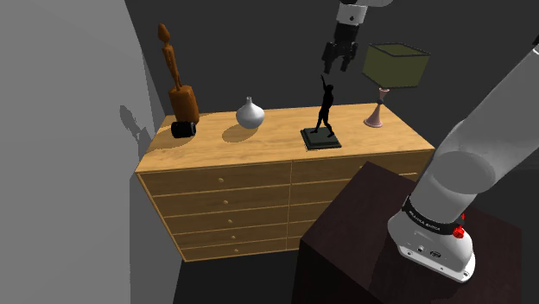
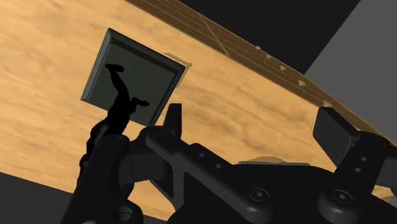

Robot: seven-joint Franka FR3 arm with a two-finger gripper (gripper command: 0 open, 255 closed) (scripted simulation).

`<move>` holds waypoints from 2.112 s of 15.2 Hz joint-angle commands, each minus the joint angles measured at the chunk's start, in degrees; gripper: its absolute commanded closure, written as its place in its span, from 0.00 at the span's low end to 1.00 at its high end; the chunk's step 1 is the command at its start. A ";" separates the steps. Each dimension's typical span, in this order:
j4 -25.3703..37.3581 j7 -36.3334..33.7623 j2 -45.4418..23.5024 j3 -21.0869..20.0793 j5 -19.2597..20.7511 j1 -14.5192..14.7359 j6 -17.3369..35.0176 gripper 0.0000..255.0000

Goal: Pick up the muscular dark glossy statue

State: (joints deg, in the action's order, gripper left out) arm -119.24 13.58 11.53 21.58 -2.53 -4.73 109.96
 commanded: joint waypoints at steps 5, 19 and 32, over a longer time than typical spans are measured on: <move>9.85 7.73 -13.77 4.38 -6.39 -2.06 0.71 0.00; 40.18 17.49 -44.97 4.28 -20.36 -14.63 -5.89 0.00; 37.13 18.56 -46.33 3.82 -21.22 -14.46 -1.72 1.00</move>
State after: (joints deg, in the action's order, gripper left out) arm -82.07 32.13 -34.77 25.46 -23.72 -19.24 108.22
